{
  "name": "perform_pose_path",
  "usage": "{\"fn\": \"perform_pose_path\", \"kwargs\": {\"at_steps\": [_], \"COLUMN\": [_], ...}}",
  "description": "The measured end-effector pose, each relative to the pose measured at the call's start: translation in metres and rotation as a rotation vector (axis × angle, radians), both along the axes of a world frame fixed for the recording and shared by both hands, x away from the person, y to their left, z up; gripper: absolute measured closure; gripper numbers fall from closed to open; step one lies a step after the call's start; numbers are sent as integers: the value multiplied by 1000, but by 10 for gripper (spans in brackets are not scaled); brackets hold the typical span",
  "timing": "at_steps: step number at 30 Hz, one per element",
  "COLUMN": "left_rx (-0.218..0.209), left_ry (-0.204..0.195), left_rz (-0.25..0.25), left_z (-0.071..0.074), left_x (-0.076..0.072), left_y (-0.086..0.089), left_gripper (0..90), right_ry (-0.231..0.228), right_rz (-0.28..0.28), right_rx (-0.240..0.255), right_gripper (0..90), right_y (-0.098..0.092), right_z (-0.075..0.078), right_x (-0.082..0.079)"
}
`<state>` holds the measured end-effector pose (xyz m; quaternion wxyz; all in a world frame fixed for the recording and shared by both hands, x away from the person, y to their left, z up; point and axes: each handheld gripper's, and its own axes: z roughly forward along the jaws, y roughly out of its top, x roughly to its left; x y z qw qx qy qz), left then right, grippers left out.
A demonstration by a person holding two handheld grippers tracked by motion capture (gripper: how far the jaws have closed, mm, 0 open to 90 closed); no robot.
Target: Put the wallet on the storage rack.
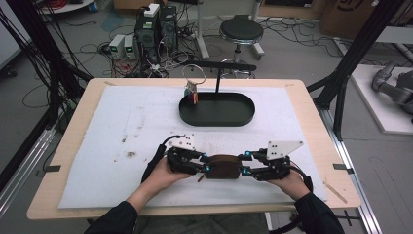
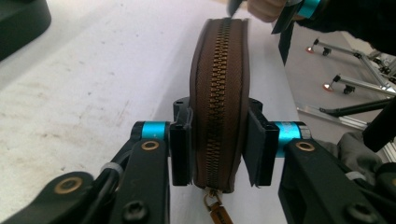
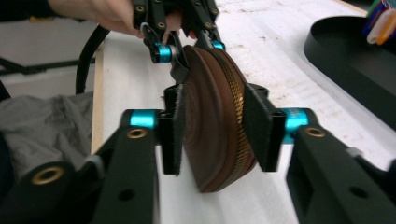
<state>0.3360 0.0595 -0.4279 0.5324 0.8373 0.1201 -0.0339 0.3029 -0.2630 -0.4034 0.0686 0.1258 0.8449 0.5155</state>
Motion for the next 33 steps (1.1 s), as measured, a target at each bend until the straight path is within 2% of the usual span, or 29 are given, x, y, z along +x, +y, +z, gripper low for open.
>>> {"fn": "perform_pose_path", "kwargs": {"at_steps": [3, 6, 11, 13, 15, 18, 21, 24, 28, 33], "left_rx": [-21, -56, -111, -127, -130, -142, -137, -136, -136, -151], "left_ry": [14, -1, -5, -3, -12, -15, -27, -33, -34, -25], "left_rz": [-4, -2, -11, -15, -21, -28, -31, -37, -29, -1], "left_z": [1, 5, 13, 16, 18, 19, 19, 19, 20, 22], "left_x": [0, -1, -2, -2, -3, -4, -5, -5, -6, -5], "left_y": [3, 6, 11, 12, 13, 13, 12, 12, 13, 14], "left_gripper": [682, 683, 683, 683, 683, 683, 683, 682, 668, 572], "right_ry": [27, 66, 115, 130, 148, 154, 169, 156, 143, 116], "right_rz": [-42, -62, -55, -47, -37, -33, -18, -7, 5, 17], "right_rx": [25, 52, 64, 55, 67, 66, 59, 60, 64, 73], "right_gripper": [505, 432, 404, 415, 421, 433, 469, 567, 624, 672], "right_y": [-5, -9, -7, -4, -1, 4, 7, 10, 9, 11], "right_z": [1, 0, -1, -2, -2, -2, -3, -2, -1, 0], "right_x": [3, 7, 9, 11, 12, 12, 12, 10, 10, 6]}}
